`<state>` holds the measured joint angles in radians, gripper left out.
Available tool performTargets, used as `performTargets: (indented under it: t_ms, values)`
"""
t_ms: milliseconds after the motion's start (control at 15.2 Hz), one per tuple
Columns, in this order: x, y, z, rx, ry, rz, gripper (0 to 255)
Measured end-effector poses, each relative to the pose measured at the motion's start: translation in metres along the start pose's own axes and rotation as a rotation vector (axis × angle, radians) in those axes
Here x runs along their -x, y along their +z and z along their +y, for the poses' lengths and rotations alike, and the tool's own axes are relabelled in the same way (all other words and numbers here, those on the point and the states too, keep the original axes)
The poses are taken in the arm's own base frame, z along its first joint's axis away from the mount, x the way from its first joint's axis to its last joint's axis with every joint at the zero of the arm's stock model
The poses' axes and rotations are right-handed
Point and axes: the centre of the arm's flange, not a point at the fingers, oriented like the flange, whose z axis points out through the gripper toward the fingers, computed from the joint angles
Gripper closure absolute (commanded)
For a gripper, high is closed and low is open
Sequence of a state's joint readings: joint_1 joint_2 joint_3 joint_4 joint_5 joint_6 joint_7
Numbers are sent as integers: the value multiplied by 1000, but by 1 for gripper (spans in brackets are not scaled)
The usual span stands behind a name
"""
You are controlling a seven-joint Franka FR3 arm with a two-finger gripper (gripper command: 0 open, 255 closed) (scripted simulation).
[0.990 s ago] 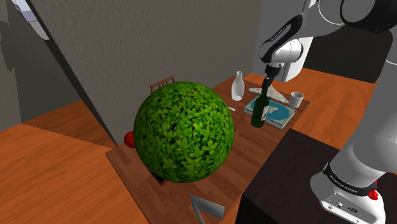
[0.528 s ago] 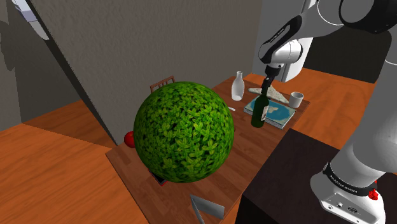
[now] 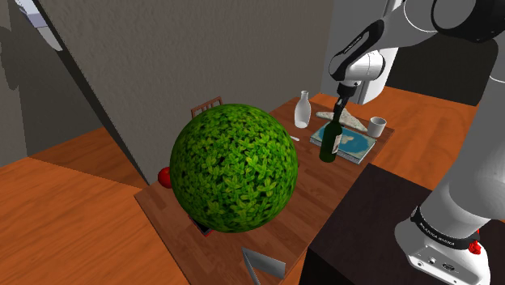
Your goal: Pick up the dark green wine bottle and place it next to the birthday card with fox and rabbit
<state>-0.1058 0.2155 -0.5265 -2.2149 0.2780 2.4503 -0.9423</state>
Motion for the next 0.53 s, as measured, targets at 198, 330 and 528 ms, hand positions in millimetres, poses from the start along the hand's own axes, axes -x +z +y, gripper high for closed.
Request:
performTargets:
  t_ms: [198, 330, 528]
  values:
    - [0, -2, 0, 0, 0, -1, 255]
    - [-2, -11, 0, -1, 0, -1, 255]
    - [-3, -24, -1, -1, 0, -1, 255]
